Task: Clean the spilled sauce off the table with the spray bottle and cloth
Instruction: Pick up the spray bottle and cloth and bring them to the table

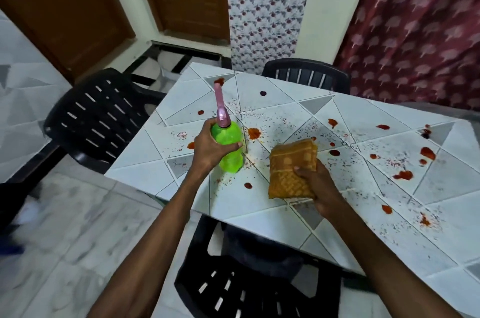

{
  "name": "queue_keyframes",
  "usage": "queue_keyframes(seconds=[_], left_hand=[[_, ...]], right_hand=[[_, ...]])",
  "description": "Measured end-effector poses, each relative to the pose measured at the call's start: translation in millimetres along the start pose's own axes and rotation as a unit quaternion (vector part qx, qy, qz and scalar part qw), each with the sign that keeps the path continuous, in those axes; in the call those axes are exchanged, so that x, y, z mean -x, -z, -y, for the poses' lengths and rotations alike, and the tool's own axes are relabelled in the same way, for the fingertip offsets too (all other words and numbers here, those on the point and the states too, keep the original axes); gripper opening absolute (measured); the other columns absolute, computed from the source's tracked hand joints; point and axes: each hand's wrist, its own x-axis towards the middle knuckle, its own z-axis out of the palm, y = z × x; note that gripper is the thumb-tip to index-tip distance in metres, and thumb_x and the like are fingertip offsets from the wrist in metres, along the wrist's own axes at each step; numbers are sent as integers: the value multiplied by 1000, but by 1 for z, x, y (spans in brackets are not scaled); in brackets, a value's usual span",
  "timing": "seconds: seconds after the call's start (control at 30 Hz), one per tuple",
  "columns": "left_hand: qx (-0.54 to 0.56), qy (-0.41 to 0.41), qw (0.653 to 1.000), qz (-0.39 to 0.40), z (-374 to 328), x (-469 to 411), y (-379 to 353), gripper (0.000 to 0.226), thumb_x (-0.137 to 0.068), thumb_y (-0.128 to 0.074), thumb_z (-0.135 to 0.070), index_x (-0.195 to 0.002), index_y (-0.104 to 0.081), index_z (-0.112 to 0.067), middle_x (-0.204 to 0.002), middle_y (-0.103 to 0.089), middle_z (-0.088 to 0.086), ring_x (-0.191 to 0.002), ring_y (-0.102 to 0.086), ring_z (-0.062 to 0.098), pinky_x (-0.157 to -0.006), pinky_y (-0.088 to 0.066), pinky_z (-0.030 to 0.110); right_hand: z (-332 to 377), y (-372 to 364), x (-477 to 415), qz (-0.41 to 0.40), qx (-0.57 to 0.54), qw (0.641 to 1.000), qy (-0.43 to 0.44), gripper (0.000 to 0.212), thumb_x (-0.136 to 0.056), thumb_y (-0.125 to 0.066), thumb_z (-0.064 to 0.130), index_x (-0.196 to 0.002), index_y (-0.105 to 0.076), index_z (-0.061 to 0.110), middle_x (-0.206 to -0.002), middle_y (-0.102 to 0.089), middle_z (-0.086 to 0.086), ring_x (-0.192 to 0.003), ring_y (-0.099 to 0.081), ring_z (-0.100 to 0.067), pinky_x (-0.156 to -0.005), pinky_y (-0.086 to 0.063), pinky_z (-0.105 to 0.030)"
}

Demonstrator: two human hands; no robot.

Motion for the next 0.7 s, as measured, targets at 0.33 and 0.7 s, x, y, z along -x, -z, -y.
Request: queue_keyframes(seconds=[0.33,0.7], left_hand=[[-23,-8,999,-27,31,-48,-12,82,-55,-95,-29,-127,-57,-18,-121,-55,0,-113,-53,16,-97,-46,32],[12,134,989,-67,39,8,-34,118,-59,-94,-26,-151,-22,-13,-150,-30,11,-134,-37,22,-109,-37,34]], right_hand=[[2,-11,-41,5,30,999,-11,51,-89,-71,11,-136,-55,21,-122,-70,-6,-109,-67,-31,-95,-54,-54],[2,17,-24,24,17,1000,-11,47,-90,-70,10,-134,-56,20,-121,-69,-8,-108,-67,-31,-88,-57,-47]])
